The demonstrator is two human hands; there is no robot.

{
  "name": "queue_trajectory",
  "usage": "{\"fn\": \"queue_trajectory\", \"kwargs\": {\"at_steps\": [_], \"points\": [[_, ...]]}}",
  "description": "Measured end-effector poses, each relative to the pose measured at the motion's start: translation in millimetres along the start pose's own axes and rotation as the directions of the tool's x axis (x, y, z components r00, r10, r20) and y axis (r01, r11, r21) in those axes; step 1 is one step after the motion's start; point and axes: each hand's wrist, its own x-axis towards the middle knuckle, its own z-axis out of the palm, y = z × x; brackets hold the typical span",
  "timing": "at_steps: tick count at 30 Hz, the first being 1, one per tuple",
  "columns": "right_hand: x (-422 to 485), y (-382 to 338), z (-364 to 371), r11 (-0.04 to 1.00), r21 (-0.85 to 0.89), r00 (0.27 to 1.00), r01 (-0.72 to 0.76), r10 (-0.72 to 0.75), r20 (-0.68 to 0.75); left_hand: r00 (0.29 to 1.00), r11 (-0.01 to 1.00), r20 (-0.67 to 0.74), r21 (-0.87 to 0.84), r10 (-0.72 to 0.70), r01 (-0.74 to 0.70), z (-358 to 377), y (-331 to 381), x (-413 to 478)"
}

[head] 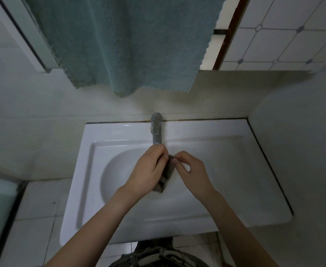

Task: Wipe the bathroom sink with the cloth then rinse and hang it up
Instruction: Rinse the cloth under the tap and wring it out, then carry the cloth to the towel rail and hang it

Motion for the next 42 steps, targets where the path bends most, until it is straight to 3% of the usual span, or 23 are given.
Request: {"fn": "queue_trajectory", "kwargs": {"at_steps": [8,14,18,21,27,31,35,42], "points": [[-1,-32,-6,0.936,0.348,0.997,-0.058,0.07,-0.022,0.974,0.921,-0.039,-0.336,-0.221,0.196,-14,2,-3],[-4,-64,3,0.845,0.528,0.996,-0.084,0.082,0.026,0.8,0.716,-0.156,-0.566,-0.579,0.408,-36,-26,-47],[-6,-89,19,0.773,0.621,0.987,-0.133,0.043,0.158,0.618,0.659,-0.307,-0.575,-0.724,0.485,-50,-39,-113],[-9,-120,32,0.649,0.735,0.958,-0.196,-0.034,0.286,0.421,0.595,-0.423,-0.625,-0.802,0.506,-53,-44,-172],[-30,-182,68,0.524,0.791,0.769,-0.315,-0.348,0.537,-0.025,0.512,-0.574,-0.748,-0.818,0.421,-45,-24,-291],[-54,-214,107,0.547,0.75,0.629,-0.373,-0.445,0.637,-0.259,0.493,-0.591,-0.794,-0.764,0.355,-37,-1,-354],[-83,-216,165,0.689,0.666,0.525,-0.285,-0.469,0.71,-0.397,0.482,-0.554,-0.832,-0.732,0.273,-26,8,-405],[-159,-184,273,0.904,0.401,0.381,-0.149,-0.322,0.867,-0.536,0.409,-0.411,-0.903,-0.737,0.129,-5,3,-512]]}}
